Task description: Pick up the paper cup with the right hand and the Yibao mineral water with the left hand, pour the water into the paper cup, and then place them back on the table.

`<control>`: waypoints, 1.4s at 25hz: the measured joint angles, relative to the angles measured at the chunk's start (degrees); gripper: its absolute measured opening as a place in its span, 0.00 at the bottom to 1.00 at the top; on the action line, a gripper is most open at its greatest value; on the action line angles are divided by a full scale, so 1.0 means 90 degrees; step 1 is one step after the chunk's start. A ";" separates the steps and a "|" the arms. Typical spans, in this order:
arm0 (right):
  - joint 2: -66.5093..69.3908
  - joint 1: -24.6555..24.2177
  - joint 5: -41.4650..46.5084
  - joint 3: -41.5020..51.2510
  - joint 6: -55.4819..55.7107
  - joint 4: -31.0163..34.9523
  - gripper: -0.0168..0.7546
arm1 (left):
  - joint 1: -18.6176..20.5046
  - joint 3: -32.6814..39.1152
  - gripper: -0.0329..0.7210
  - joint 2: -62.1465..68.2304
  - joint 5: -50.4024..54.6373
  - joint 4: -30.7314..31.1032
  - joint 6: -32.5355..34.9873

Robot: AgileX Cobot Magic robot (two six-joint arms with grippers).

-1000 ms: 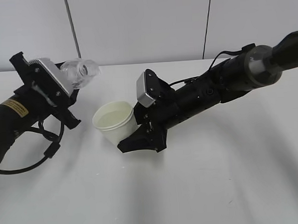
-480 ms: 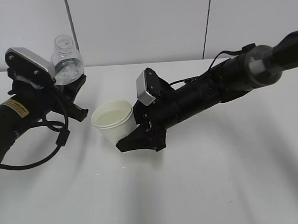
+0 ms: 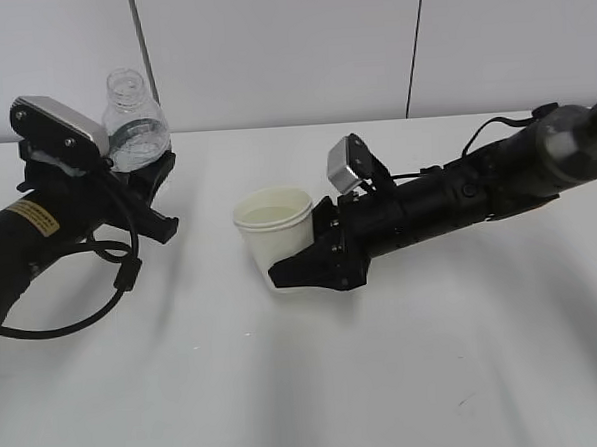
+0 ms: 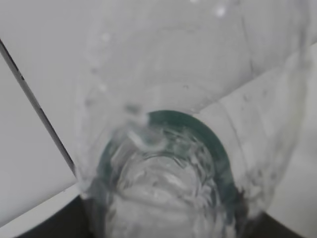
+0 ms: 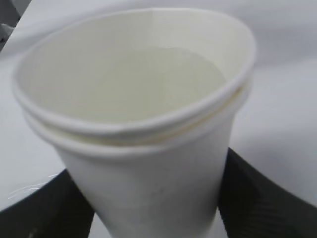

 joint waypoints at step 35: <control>0.0039 -0.0702 0.0255 0.1205 -0.2303 0.2733 0.72 | 0.0000 0.0000 0.47 0.0012 0.0904 0.3463 -0.3493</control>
